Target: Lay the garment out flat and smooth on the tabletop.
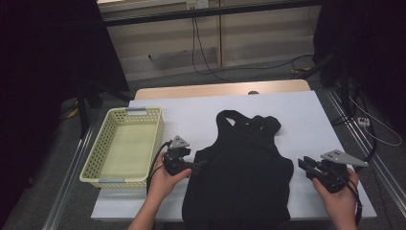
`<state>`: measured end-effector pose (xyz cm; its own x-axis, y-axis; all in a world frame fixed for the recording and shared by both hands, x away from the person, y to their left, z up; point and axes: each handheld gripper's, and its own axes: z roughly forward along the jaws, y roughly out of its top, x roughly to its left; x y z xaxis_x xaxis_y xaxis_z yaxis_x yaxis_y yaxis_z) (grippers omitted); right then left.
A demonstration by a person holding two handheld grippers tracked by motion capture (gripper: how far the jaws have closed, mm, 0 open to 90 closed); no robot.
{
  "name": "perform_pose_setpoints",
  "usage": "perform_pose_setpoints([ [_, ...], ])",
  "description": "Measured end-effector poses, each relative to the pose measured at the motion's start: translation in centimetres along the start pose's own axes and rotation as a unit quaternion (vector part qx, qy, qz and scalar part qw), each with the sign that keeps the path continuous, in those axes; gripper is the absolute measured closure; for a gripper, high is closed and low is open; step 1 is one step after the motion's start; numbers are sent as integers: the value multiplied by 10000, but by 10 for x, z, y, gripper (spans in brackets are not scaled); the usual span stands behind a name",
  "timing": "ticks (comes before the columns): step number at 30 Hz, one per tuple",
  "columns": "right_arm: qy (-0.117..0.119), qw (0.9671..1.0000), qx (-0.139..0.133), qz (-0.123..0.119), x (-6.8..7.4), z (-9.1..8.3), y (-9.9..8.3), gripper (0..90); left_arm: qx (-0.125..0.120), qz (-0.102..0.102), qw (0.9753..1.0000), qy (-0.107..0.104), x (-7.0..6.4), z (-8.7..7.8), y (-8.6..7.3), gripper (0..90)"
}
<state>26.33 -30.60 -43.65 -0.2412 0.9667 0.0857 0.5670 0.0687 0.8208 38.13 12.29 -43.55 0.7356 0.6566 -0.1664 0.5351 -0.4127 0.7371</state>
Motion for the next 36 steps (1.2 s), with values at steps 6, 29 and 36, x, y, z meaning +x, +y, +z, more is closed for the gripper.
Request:
perform_pose_setpoints([
  [6, 162, 9987, 419, -251, 19, 19, -4, 541, -12, 13, 10000, 21, 1, -2, -1, 171],
  [29, 93, 9984, 540, 158, -14, 3, -8, 867, -35, -157, 9999, 47, 0, -2, -1, 188],
  [36, -180, 9984, 525, 95, -27, 7, -7, 859, 74, -153, 9999, 9, 2, 8, -6, 335],
])
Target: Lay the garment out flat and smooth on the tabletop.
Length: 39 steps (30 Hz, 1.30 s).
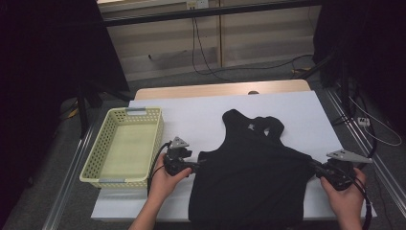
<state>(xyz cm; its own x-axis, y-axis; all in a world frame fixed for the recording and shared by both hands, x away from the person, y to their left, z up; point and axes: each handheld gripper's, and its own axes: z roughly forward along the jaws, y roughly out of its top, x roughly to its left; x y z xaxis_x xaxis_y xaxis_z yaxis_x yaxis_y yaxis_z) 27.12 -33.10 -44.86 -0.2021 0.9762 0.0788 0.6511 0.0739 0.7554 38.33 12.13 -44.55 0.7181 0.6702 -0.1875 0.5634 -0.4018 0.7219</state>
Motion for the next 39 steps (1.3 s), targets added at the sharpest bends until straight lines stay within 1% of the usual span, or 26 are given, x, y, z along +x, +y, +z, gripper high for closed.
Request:
perform_pose_setpoints([
  [1, 161, 9998, 100, -48, 2, 5, 0, 851, -19, -19, 10000, 19, 1, 3, -1, 342],
  [2, 224, 9996, 130, -110, 4, 8, 0, 829, 4, -37, 10000, 47, 2, 5, -2, 383],
  [3, 181, 9996, 103, -181, 8, 9, 0, 778, 23, -22, 9999, 100, 4, 7, -3, 421],
  [5, 176, 9994, 91, -274, 14, 10, 1, 674, -2, -32, 9999, 146, 5, 9, -4, 431],
  [6, 195, 9995, 32, -246, 15, 9, 2, 651, -16, -10, 9999, 152, 5, 9, -4, 455],
  [7, 225, 9995, -6, -232, 16, 9, 3, 629, 28, 14, 10000, 66, 4, 9, -3, 486],
  [8, 242, 9994, -70, -231, 17, 9, 4, 587, 19, 29, 9999, 100, 2, 11, -3, 524],
  [9, 213, 9994, -129, -226, 17, 8, 4, 551, 38, 100, 9998, 139, -2, 12, -2, 524],
  [10, 202, 9995, -151, -212, 17, 8, 4, 525, 71, 109, 9999, -4, -5, 13, -2, 568],
  [11, 192, 9995, -171, -174, 17, 8, 4, 506, 125, 110, 9998, -63, -9, 14, -1, 591],
  [13, 153, 9995, -232, -133, 18, 7, 4, 484, 206, 246, 9994, 159, -15, 15, 0, 691],
  [14, 148, 9994, -261, -165, 19, 7, 4, 472, 245, 174, 9995, 133, -15, 15, 2, 741],
  [15, 137, 9993, -302, -167, 20, 6, 5, 459, 329, 52, 9994, -40, -14, 15, 2, 799],
  [16, 177, 9992, -324, -176, 22, 6, 5, 447, 318, 23, 9995, -77, -13, 15, 2, 860],
  [18, 259, 9987, -374, -240, 24, 8, 7, 414, 367, 49, 9993, -28, -14, 14, 3, 879],
  [19, 296, 9986, -360, -266, 25, 9, 7, 406, 382, 94, 9992, 102, -13, 11, 5, 883],
  [21, 311, 9987, -275, -285, 28, 12, 8, 380, 222, -3, 9995, 228, -9, 2, 9, 886],
  [22, 307, 9987, -254, -312, 30, 13, 8, 379, 183, 55, 9991, 386, -7, -6, 12, 888],
  [24, 348, 9984, -224, -396, 33, 14, 7, 375, 69, -49, 9990, 428, -3, -19, 15, 890],
  [25, 358, 9983, -210, -419, 34, 14, 7, 374, -34, -35, 9986, 531, -2, -24, 16, 890],
  [27, 389, 9980, -230, -443, 37, 13, 7, 367, -34, 14, 9981, 619, -2, -29, 16, 889],
  [29, 417, 9979, -240, -437, 38, 11, 7, 360, -12, -52, 9982, 596, 0, -26, 14, 889],
  [30, 432, 9978, -229, -445, 39, 10, 6, 357, 40, -89, 9987, 501, 2, -23, 13, 889],
  [32, 420, 9978, -212, -466, 39, 7, 4, 356, 77, -120, 9990, 433, 3, -16, 10, 886],
  [34, 417, 9978, -176, -483, 39, 5, 2, 350, 93, -252, 9993, 246, 4, -11, 8, 883],
  [39, 392, 9980, -216, -436, 36, 3, 1, 351, 148, -211, 9993, 285, 5, -6, 6, 880],
])
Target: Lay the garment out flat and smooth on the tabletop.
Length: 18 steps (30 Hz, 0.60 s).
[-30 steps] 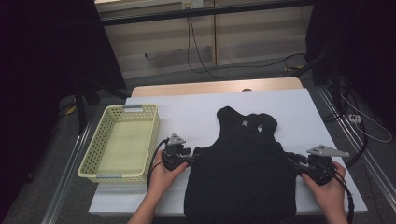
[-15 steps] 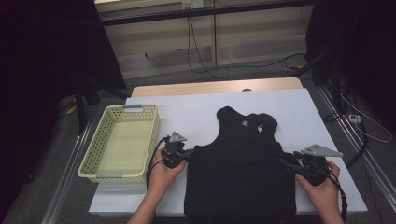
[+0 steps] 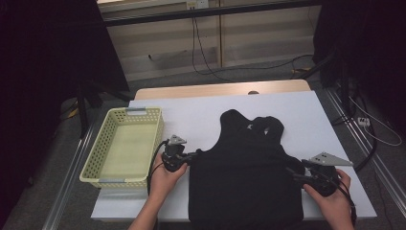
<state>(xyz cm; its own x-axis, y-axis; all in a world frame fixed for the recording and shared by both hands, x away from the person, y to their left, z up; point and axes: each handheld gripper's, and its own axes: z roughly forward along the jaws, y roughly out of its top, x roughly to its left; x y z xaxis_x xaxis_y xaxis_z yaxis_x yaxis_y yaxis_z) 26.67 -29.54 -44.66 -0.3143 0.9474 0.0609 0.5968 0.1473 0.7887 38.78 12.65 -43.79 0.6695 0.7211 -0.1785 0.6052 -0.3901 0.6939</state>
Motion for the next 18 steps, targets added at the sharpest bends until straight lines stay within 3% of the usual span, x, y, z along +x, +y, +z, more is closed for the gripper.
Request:
perform_pose_setpoints([
  [5, -221, 9997, -22, 83, -9, -1, 0, 430, -70, -20, 10000, -14, 1, -1, 0, 877],
  [9, -366, 9992, -16, 172, -16, 2, 1, 559, -23, -1, 10000, -79, 0, 2, 0, 873],
  [14, -311, 9992, 220, 82, -20, 14, 4, 722, -27, -7, 10000, -57, 0, 3, 0, 873],
  [16, -285, 9990, 294, 165, -22, 19, 4, 807, -12, -11, 10000, -65, -1, 3, 0, 873],
  [18, -145, 9992, 329, 175, -24, 19, 7, 849, 8, -2, 10000, -68, -1, 3, 0, 873],
])
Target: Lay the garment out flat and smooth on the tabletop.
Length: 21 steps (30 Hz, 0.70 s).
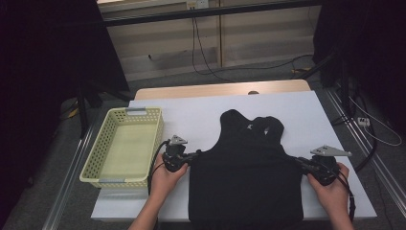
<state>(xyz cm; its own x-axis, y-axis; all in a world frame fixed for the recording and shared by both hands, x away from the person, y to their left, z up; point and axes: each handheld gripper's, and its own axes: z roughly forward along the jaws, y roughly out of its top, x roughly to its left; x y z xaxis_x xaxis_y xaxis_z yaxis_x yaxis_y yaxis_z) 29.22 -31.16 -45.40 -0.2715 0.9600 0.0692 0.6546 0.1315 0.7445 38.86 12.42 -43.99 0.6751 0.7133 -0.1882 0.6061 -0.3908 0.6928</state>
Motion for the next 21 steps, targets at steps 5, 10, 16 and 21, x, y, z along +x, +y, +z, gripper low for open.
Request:
perform_pose_setpoints([
  [5, -322, 9990, -296, 91, -8, -21, 6, 859, -41, 14, 10000, -40, -1, -2, 0, 874],
  [10, -149, 9992, -354, 75, -6, -16, -3, 744, -30, -3, 10000, -21, 0, 0, 1, 873],
  [16, -159, 9977, -637, 162, -4, -16, 5, 644, -163, -24, 9999, -18, 2, -6, 2, 873],
  [21, -61, 9993, -353, 138, -2, -12, -1, 610, -149, 6, 9999, -61, 0, -5, 2, 873],
])
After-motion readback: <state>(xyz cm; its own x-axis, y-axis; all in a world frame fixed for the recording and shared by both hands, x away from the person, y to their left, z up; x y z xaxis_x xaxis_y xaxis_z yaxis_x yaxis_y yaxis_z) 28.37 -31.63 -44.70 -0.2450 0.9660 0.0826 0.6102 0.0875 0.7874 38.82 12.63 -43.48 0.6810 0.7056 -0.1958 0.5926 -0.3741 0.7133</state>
